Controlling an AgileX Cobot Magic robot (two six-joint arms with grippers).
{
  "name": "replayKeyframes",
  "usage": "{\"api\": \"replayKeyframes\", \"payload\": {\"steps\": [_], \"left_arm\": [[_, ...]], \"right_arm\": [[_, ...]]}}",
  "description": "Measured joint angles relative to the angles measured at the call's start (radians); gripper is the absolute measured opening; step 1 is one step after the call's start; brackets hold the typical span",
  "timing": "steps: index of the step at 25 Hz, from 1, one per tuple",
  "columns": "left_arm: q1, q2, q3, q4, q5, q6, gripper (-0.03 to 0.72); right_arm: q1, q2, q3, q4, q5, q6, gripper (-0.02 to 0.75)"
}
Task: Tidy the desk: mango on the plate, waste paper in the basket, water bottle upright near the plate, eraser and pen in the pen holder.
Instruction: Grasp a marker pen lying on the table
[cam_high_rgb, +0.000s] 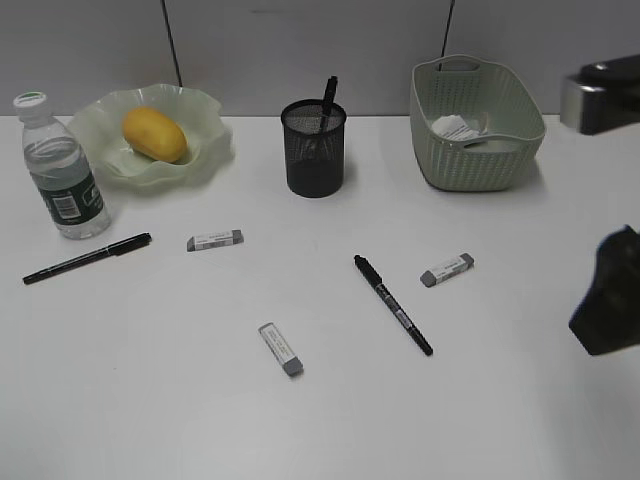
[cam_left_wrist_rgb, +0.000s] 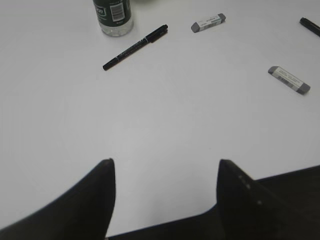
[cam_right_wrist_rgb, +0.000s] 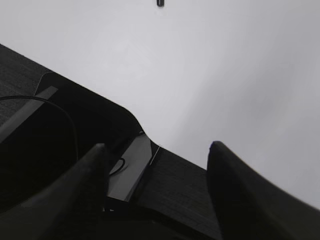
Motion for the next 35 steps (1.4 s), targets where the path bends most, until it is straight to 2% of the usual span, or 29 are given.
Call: {"api": "replayKeyframes", "payload": {"steps": [7, 12, 16, 35], "left_arm": [[0.0, 0.0, 0.0, 0.0, 0.0, 0.0, 0.481], [0.0, 0.0, 0.0, 0.0, 0.0, 0.0, 0.481], [0.0, 0.0, 0.0, 0.0, 0.0, 0.0, 0.481], [0.0, 0.001, 0.0, 0.0, -0.001, 0.0, 0.481]], "right_arm": [[-0.015, -0.172, 0.191, -0.051, -0.052, 0.089, 0.492], [-0.155, -0.234, 0.327, -0.066, -0.08, 0.068, 0.492], [-0.253, -0.285, 0.356, -0.037, -0.087, 0.047, 0.492], [-0.265, -0.85, 0.405, -0.101, -0.216, 0.131, 0.492]]}}
